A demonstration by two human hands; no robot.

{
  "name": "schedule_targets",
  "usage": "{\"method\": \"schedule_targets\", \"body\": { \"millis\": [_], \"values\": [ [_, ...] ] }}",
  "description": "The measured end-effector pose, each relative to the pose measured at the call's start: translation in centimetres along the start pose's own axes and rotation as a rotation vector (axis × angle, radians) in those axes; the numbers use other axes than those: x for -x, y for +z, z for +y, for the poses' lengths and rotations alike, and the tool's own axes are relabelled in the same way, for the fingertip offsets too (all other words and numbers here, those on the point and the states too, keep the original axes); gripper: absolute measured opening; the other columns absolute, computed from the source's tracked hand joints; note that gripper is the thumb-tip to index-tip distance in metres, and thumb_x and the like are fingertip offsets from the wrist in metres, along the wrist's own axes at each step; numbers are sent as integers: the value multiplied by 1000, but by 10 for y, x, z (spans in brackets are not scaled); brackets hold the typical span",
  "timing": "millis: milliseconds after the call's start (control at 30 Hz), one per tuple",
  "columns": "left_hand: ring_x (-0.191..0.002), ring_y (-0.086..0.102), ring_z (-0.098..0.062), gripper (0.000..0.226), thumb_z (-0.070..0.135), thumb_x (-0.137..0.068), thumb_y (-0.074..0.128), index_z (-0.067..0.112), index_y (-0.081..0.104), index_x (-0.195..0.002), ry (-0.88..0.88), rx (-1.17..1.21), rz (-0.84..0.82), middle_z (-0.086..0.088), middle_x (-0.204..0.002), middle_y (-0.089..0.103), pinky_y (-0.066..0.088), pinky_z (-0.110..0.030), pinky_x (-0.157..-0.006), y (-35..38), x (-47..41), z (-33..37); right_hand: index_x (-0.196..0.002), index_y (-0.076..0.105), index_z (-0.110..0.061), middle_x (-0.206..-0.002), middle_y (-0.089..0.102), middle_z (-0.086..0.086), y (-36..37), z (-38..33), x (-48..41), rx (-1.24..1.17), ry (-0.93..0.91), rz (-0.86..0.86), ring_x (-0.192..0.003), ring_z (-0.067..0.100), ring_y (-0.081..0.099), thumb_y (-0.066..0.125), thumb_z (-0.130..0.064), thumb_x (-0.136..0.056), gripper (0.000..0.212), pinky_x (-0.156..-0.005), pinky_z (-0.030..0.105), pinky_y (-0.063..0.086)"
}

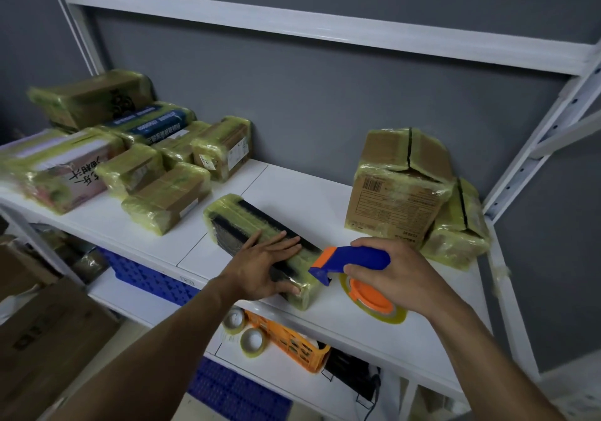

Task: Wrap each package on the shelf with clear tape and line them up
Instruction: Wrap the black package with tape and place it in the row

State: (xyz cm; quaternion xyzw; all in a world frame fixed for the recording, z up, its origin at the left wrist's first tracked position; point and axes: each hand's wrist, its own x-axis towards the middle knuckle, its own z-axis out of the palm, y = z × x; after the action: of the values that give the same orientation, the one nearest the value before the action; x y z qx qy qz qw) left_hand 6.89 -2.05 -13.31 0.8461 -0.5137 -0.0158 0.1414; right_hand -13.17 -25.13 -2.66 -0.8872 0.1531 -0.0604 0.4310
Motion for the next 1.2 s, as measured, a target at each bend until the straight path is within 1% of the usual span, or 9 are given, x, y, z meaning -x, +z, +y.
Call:
{"method": "schedule_targets", "body": {
  "millis": [67, 167, 267, 367, 533, 800, 900, 1067, 1200],
  "values": [
    [-151, -7, 6, 101, 93, -75, 43, 40, 22, -158, 0, 14, 2, 28, -163, 11, -10, -49, -125, 0, 0, -1, -97, 67, -57, -99, 68, -29, 3, 3, 1, -5, 17, -1, -94, -11, 63, 79, -56, -71, 29, -73, 16, 55],
    [-151, -7, 6, 102, 92, -74, 47, 39, 23, -158, -17, 30, 0, 28, -163, 12, -7, -51, -125, 0, 0, -1, -99, 65, -62, -100, 66, -34, 6, 7, 5, -17, 10, -20, -95, -12, 62, 80, -52, -75, 30, -66, 9, 51],
    [-152, -8, 3, 107, 89, -73, 52, 37, 17, -160, 2, 16, 0, 27, -164, 7, -8, -50, -126, 3, -2, 5, -107, 68, -52, -102, 68, -31, 9, 15, 8, -45, 26, 5, -95, -9, 64, 82, -51, -77, 33, -68, 9, 52],
    [-152, -7, 5, 113, 96, -67, 50, 42, 14, -159, 38, 59, -3, 29, -163, 8, -11, -43, -124, 10, -6, 19, -112, 70, -47, -104, 70, -28, 11, 20, 8, -77, 61, 24, -97, -7, 65, 85, -50, -77, 38, -71, 14, 56],
    [-153, -1, 4, 91, 84, -79, 50, 47, 20, -157, 49, 35, 37, 30, -162, 15, -1, -47, -126, 20, -7, 25, -116, 69, -47, -106, 68, -31, 11, 21, 11, -96, 54, 23, -99, -9, 63, 84, -53, -76, 43, -69, 12, 55],
    [-152, -1, 5, 87, 84, -82, 48, 51, 18, -157, 70, 47, 9, 34, -161, 15, 2, -46, -126, 21, -13, 15, -125, 67, -42, -113, 69, -24, 14, 22, 21, -125, 54, 45, -102, -8, 63, 84, -53, -79, 50, -68, 9, 53],
    [-153, -1, 4, 87, 84, -83, 47, 49, 19, -157, 86, 36, -7, 33, -162, 14, 1, -45, -126, 19, -15, 11, -124, 67, -43, -113, 69, -24, 12, 20, 24, -131, 57, 53, -103, -6, 64, 84, -52, -79, 49, -67, 8, 52],
    [-152, 0, 5, 87, 83, -83, 48, 46, 21, -157, 77, 20, -13, 31, -162, 15, -1, -40, -126, 15, -19, 6, -120, 67, -46, -108, 69, -27, 8, 20, 33, -138, 51, 83, -99, -11, 62, 83, -53, -77, 46, -68, 8, 52],
    [-150, -1, 9, 88, 82, -82, 50, 45, 23, -157, 64, 13, -41, 33, -161, 14, -2, -35, -125, 6, -22, -4, -104, 67, -56, -103, 66, -36, 5, 22, 42, -157, 40, 90, -96, -9, 64, 83, -51, -77, 32, -68, 10, 54]
  ]
}}
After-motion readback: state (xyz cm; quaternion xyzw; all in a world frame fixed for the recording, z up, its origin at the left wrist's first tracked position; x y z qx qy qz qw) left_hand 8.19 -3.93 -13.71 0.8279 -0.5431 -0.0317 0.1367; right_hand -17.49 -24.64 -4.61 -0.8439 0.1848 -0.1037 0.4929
